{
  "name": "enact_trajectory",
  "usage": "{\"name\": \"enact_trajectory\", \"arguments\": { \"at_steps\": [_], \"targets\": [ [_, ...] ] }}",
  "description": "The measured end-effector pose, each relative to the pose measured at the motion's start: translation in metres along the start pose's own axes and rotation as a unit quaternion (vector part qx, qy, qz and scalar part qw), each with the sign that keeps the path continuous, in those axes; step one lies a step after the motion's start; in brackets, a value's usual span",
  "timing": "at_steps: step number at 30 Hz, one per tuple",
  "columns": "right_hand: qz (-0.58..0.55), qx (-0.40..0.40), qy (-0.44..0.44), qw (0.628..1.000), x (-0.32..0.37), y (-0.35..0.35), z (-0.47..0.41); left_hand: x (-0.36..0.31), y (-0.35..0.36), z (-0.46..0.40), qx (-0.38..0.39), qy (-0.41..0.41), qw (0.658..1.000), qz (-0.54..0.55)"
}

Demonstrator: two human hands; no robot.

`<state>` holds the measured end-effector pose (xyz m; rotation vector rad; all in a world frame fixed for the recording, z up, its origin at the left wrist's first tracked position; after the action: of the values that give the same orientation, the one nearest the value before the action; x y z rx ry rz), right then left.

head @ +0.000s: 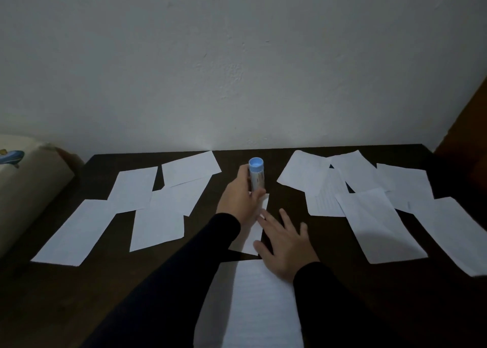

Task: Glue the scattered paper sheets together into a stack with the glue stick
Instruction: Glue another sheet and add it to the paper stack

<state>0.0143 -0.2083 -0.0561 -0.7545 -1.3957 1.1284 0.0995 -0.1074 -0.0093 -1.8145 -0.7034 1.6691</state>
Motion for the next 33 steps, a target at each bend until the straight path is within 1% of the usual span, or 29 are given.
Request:
{"name": "enact_trajectory", "arguments": {
  "at_steps": [3,6,9,11,15,16,17,19,20,21,22,24,26,27,28,30,32,33],
  "targets": [
    [0.0,0.004,0.008,1.0,-0.002,0.001,0.0,0.0,-0.002,-0.004,0.001,0.014,0.999,-0.031],
    [0.004,0.025,0.02,0.999,-0.003,0.0,-0.001,0.004,-0.007,-0.006,-0.008,0.021,0.998,-0.056],
    [0.012,0.042,0.03,0.999,-0.001,-0.001,-0.001,0.015,-0.016,-0.007,-0.039,-0.008,0.997,-0.068],
    [0.018,0.039,0.031,0.999,0.001,-0.001,0.0,0.023,-0.022,-0.008,-0.049,-0.024,0.996,-0.07],
    [0.036,0.038,0.035,0.998,0.003,-0.004,0.003,0.03,-0.032,-0.009,-0.056,-0.027,0.995,-0.074],
    [0.04,0.042,0.038,0.998,0.003,-0.005,0.004,0.03,-0.038,-0.007,-0.078,-0.022,0.995,-0.057],
    [0.043,0.049,0.042,0.997,0.003,-0.005,0.003,0.031,-0.046,-0.004,-0.112,-0.021,0.993,-0.015],
    [0.05,0.062,0.051,0.996,0.006,-0.006,0.004,0.033,-0.066,0.007,-0.192,-0.028,0.976,0.099],
    [0.055,0.064,0.057,0.995,0.007,-0.007,0.005,0.035,-0.075,0.013,-0.217,-0.025,0.967,0.134],
    [0.063,0.064,0.064,0.994,0.009,-0.007,0.005,0.036,-0.082,0.019,-0.222,-0.016,0.965,0.141],
    [0.072,0.064,0.074,0.993,0.012,-0.008,0.007,0.037,-0.086,0.023,-0.208,-0.004,0.969,0.13],
    [0.103,0.062,0.098,0.988,0.017,-0.01,0.011,0.041,-0.09,0.032,-0.149,0.012,0.982,0.112],
    [0.144,0.056,0.121,0.981,0.024,-0.013,0.017,0.047,-0.089,0.046,-0.084,0.002,0.985,0.152],
    [0.16,0.049,0.132,0.977,0.028,-0.015,0.02,0.049,-0.09,0.053,-0.068,-0.001,0.984,0.162],
    [0.169,0.041,0.14,0.975,0.031,-0.017,0.022,0.052,-0.092,0.059,-0.065,-0.001,0.986,0.156],
    [0.168,0.02,0.143,0.975,0.036,-0.022,0.023,0.057,-0.094,0.069,-0.086,0.002,0.989,0.12],
    [0.125,0.007,0.111,0.986,0.035,-0.025,0.02,0.062,-0.092,0.073,-0.093,-0.011,0.988,0.119],
    [0.096,0.018,0.081,0.992,0.033,-0.023,0.017,0.064,-0.088,0.073,-0.087,-0.022,0.987,0.131]
  ]
}}
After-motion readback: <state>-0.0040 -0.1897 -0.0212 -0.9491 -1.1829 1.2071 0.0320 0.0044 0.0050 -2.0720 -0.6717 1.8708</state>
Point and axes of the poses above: each hand's wrist, its own z-axis away from the middle knuckle, its own y-axis out of the palm, x = y × z, the point moved 5 cm from there along -z, towards the middle knuckle, and after that the axes turned 2 degrees about -z, right-handed, at the moved point
